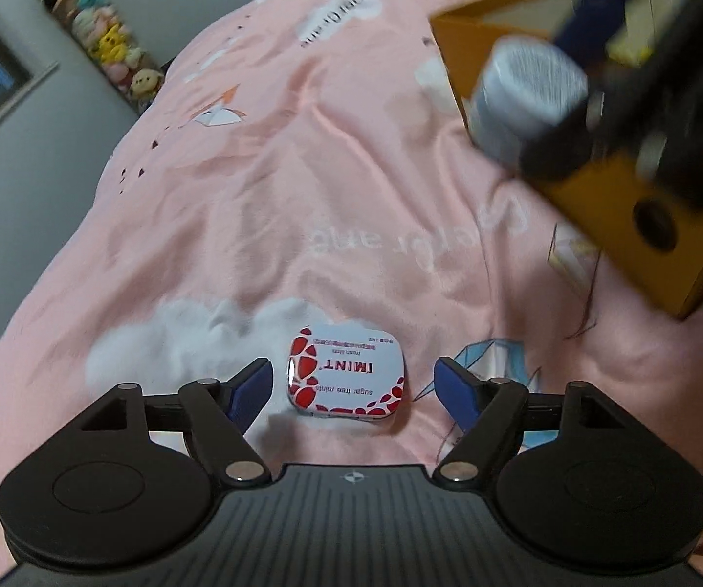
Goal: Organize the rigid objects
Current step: 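Grasp the small round jar with the right tool while the left tool grasps the IMINT tin, then carry the round jar and IMINT tin over the orange box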
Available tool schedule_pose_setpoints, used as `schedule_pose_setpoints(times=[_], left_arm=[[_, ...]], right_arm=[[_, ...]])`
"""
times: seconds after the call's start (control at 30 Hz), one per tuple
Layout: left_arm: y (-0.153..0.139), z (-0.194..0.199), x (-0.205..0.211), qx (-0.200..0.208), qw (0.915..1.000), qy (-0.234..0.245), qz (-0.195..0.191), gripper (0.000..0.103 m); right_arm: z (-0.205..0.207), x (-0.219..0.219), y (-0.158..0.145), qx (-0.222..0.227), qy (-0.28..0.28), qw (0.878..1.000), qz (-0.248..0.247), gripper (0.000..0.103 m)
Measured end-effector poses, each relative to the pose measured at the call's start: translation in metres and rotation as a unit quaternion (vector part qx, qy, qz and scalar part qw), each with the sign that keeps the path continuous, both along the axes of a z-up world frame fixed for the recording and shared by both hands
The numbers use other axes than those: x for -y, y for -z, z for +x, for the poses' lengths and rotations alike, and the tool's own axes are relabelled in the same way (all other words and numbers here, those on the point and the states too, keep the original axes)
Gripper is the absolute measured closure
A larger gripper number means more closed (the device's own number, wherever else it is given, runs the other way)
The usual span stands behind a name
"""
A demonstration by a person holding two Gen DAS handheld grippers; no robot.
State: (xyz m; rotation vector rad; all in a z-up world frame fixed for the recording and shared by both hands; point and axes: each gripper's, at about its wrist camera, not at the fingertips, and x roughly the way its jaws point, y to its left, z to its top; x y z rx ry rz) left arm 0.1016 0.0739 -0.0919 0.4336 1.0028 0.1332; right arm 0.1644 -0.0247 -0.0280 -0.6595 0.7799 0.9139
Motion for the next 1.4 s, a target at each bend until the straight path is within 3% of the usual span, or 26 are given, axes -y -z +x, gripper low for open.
schedule_pose_setpoints(times=[0.2, 0.5, 0.67, 0.8, 1.1, 1.4], left_arm=[[0.025, 0.017, -0.003, -0.039, 0.9988, -0.013, 0.026, 0.014], [0.041, 0.027, 0.009, -0.049, 0.9953, 0.005, 0.084, 0.014], [0.042, 0.027, 0.011, -0.053, 0.9957, 0.015, 0.075, 0.032], [0.04, 0.024, 0.014, -0.041, 0.9962, 0.015, 0.075, 0.032], [-0.002, 0.014, 0.019, 0.038, 0.9975, -0.005, 0.059, 0.032], [-0.083, 0.013, 0.036, 0.12, 0.9914, 0.005, -0.053, 0.032]], right_arm=[[0.004, 0.013, -0.01, -0.023, 0.012, 0.999, 0.034, 0.063], [0.015, 0.034, -0.022, -0.056, 0.05, 0.992, 0.097, 0.063], [0.018, 0.045, -0.021, -0.065, 0.08, 0.988, 0.113, 0.063], [0.02, 0.053, -0.022, -0.08, 0.094, 0.983, 0.134, 0.063], [0.022, 0.072, -0.027, -0.061, 0.124, 0.98, 0.145, 0.063], [0.027, 0.106, -0.024, -0.044, 0.17, 0.975, 0.138, 0.063]])
